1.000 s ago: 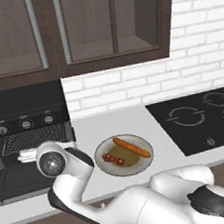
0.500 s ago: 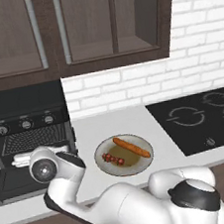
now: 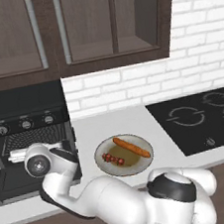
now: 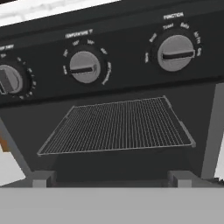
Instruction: Pick up the kebab skewer and baguette bread, and place them inside the toaster oven. Close the toaster oven door and start by setting the timer.
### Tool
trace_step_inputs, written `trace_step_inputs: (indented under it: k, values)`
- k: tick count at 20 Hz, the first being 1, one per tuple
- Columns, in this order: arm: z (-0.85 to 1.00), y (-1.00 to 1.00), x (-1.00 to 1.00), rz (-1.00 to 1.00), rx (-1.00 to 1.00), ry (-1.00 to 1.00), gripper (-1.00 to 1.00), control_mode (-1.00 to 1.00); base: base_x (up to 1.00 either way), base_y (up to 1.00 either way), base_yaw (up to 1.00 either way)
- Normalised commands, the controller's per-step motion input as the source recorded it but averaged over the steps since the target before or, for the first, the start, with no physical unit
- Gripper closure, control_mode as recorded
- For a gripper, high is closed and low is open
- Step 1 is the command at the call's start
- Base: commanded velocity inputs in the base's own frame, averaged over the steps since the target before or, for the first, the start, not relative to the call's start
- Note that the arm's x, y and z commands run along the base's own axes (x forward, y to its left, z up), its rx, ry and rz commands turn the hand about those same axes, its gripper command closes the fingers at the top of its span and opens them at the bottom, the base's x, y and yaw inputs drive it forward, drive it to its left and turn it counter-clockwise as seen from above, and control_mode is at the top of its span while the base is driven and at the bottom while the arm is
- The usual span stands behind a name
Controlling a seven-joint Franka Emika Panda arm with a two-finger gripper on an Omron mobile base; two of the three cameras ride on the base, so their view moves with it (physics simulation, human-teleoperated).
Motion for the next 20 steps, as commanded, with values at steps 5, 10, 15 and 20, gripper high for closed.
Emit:
trace_step_inputs:
  k: [5,10,15,20]
  values:
    - [-0.02,0.04,0.43,0.0,-0.01,-0.03,-1.0,-1.0,0.0,0.0,0.0]
    - [-0.22,0.09,0.25,0.01,-0.11,-0.05,-1.0,-1.0,0.0,0.0,0.0]
    - [-0.21,0.09,0.25,0.01,-0.08,-0.01,-1.0,-1.0,0.0,0.0,0.0]
    - [0.0,0.0,0.5,0.0,0.04,0.0,-1.0,-1.0,0.0,0.0,0.0]
